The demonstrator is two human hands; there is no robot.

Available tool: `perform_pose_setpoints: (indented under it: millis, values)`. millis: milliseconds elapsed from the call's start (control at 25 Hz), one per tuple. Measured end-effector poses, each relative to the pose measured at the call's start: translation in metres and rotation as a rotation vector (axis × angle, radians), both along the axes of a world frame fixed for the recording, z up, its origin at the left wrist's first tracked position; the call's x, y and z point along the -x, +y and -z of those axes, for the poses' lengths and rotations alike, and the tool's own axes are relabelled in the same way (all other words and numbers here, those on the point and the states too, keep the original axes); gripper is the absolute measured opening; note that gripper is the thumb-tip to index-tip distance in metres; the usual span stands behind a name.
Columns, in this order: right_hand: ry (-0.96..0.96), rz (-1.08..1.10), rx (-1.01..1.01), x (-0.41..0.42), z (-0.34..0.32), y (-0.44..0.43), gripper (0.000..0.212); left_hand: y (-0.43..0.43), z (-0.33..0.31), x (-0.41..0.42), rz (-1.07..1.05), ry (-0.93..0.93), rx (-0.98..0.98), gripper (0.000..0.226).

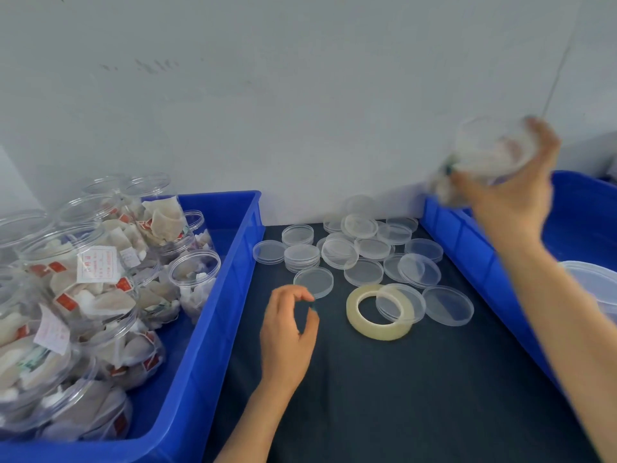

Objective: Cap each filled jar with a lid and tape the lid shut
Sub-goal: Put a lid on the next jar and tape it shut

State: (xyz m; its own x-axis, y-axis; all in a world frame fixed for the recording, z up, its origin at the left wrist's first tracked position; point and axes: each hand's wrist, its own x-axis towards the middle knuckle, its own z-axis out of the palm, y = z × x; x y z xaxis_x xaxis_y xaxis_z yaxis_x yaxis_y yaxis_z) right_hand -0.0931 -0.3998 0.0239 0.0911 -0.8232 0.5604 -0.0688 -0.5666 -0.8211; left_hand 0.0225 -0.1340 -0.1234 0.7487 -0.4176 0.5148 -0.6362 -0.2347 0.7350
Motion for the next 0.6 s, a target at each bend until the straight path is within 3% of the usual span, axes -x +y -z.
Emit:
perform_pose_setpoints:
  millis: [120,240,320,400,520,600]
  values:
    - [0.334,0.233,-0.189,0.02,-0.015,-0.104,0.108,0.003,0.008,-0.003,0.036,0.155,-0.281,0.02]
    - [0.625,0.329,-0.232,0.04,0.018,-0.173,0.1,0.002,0.009,0.001,0.057,0.113,-0.427,0.012]
    - [0.857,0.319,-0.3,0.05,0.046,-0.19,0.089,0.001,0.01,0.003,0.066,0.09,-0.476,0.01]
    - [1.042,0.262,-0.354,0.058,0.071,-0.199,0.092,0.001,0.013,0.002,0.071,0.078,-0.509,0.01]
    - [1.099,0.093,-0.424,0.061,0.086,-0.207,0.095,0.002,0.013,0.002,0.074,0.05,-0.535,0.01]
    - [1.208,0.071,-0.407,0.057,0.07,-0.202,0.08,0.002,0.01,0.001,0.081,0.026,-0.553,0.012]
